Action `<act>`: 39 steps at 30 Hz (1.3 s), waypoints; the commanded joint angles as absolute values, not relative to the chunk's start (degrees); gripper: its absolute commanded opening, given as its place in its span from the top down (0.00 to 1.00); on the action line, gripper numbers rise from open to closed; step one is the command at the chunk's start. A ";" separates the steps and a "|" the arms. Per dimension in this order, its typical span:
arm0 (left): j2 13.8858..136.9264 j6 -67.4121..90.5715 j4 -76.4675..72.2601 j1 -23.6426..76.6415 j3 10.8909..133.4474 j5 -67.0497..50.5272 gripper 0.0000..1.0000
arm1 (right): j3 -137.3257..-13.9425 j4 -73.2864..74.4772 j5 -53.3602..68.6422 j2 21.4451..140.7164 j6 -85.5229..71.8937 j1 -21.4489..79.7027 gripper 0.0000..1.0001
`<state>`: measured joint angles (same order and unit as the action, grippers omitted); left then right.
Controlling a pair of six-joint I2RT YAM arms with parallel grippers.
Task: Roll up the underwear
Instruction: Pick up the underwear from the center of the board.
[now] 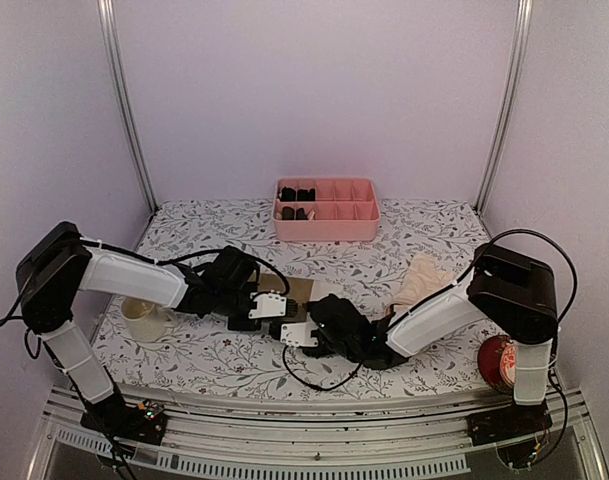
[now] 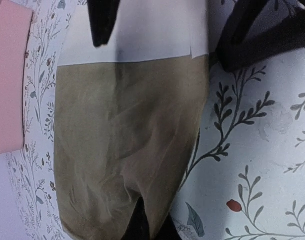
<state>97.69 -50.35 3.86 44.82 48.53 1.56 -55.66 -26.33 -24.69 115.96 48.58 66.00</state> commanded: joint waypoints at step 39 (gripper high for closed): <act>92.68 -56.39 7.65 42.37 45.58 -3.57 1.00 | -54.03 -0.82 -16.80 110.28 38.45 64.41 0.98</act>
